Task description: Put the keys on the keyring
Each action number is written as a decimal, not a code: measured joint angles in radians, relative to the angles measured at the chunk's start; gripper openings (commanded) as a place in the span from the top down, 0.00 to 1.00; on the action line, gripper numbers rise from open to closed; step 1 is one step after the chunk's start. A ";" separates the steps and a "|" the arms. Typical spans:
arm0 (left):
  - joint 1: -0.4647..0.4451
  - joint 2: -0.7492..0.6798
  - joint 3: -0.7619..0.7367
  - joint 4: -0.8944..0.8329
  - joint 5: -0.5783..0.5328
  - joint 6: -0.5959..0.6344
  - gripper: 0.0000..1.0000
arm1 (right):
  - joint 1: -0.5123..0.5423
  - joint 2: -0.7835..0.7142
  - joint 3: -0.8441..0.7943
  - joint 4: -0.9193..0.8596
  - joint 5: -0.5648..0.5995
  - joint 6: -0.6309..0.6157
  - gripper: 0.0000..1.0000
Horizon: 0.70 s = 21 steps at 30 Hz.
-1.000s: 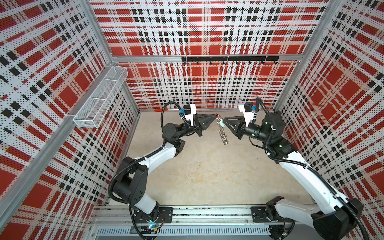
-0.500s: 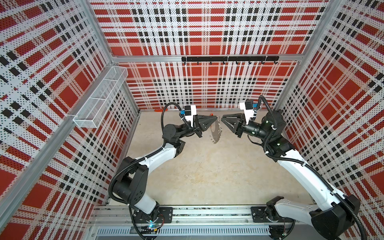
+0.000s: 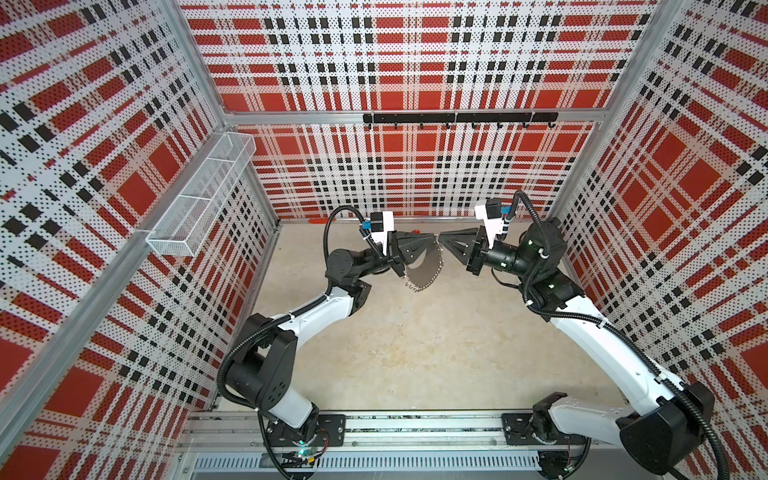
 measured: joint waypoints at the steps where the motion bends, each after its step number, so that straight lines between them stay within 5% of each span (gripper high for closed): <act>1: 0.000 0.000 0.000 0.000 0.000 0.000 1.00 | 0.000 0.001 0.000 0.000 -0.002 0.000 0.89; 21: -0.003 0.014 0.006 0.008 0.001 -0.013 1.00 | 0.002 0.021 0.020 0.000 -0.023 0.003 0.87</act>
